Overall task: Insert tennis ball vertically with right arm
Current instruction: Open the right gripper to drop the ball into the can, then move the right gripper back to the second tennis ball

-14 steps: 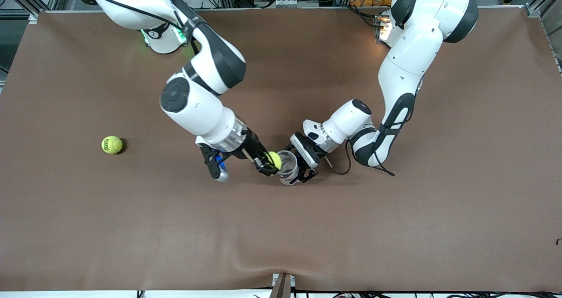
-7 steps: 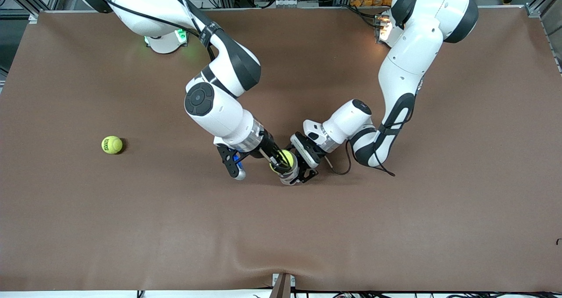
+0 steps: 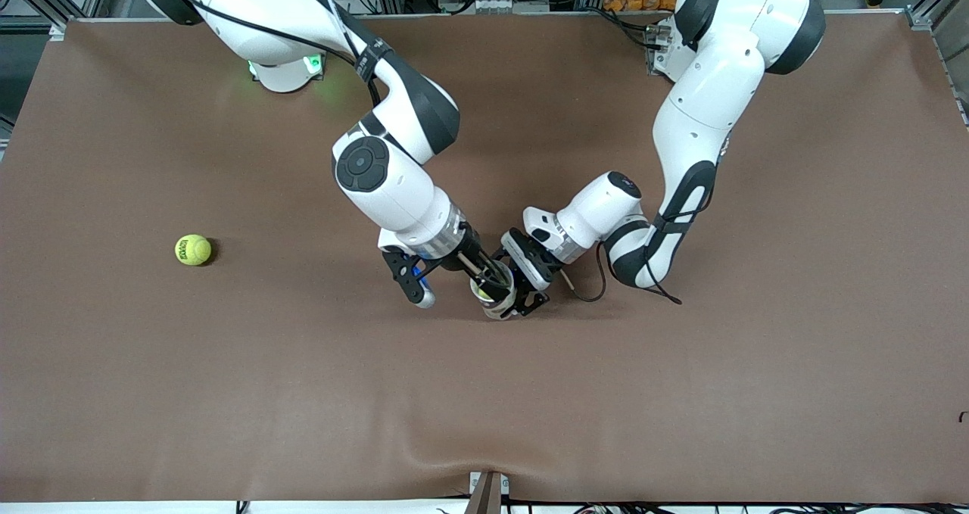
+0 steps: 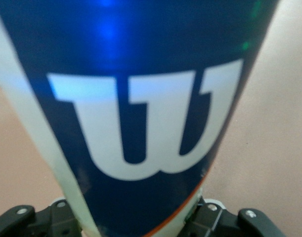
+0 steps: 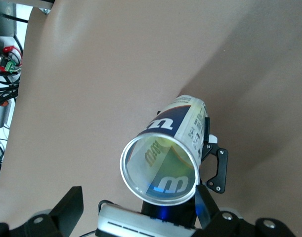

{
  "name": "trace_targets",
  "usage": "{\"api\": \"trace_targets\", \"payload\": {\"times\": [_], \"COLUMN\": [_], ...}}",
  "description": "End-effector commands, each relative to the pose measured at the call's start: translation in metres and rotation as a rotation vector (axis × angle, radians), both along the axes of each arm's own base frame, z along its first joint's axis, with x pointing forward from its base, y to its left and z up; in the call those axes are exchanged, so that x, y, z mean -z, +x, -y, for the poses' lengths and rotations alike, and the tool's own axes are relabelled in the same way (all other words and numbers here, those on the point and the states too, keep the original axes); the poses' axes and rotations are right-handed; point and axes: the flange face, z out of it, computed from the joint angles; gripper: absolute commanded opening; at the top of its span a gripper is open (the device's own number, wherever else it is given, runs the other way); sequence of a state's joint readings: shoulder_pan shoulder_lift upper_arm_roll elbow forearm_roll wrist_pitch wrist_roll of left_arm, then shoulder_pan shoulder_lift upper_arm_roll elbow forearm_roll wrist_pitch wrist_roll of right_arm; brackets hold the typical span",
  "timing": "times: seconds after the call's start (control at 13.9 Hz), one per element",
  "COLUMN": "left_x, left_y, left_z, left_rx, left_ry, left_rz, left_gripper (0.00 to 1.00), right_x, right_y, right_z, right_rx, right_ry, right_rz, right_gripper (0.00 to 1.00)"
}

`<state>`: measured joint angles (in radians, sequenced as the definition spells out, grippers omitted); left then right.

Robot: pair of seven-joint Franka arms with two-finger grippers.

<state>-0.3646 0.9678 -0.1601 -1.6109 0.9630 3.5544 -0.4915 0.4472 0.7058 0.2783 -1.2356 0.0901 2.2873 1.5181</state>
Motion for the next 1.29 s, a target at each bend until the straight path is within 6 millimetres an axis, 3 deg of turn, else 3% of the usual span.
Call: {"api": "trace_targets", "payload": {"times": [0.0,0.07,0.36,0.43,0.65,0.79,1.01,1.22], "left_x": [0.004,0.003,0.006,0.006,0.006,0.006,0.004,0.005], "left_y": [0.001,0.002,0.000,0.003,0.002,0.002,0.001,0.000], "left_z": [-0.006,-0.006,-0.007,-0.012,-0.013,-0.013,-0.013,-0.013], "left_rx": [0.016,0.015,0.028,0.023,0.035,0.039,0.054,0.055], "left_ry": [0.005,0.004,0.012,0.014,0.021,0.023,0.025,0.018], "left_rz": [0.005,0.006,0.008,0.009,0.015,0.018,0.026,0.019], "left_gripper": [0.76,0.76,0.81,0.85,1.00,1.00,1.00,1.00], "right_x": [-0.015,-0.026,-0.076,-0.072,-0.058,-0.048,-0.029,-0.012], "right_y": [0.008,0.015,0.046,0.049,0.075,0.085,0.087,0.078], "right_z": [0.007,0.018,0.098,0.118,0.211,0.266,0.344,0.400], "right_rx": [0.012,0.016,-0.004,-0.079,-0.281,-0.319,-0.525,-0.650], "right_ry": [-0.022,-0.031,-0.066,-0.104,-0.174,-0.200,-0.274,-0.302], "right_rz": [-0.007,-0.025,-0.027,-0.029,-0.066,-0.114,-0.176,-0.228], "right_gripper": [1.00,1.00,1.00,1.00,1.00,1.00,1.00,1.00]}}
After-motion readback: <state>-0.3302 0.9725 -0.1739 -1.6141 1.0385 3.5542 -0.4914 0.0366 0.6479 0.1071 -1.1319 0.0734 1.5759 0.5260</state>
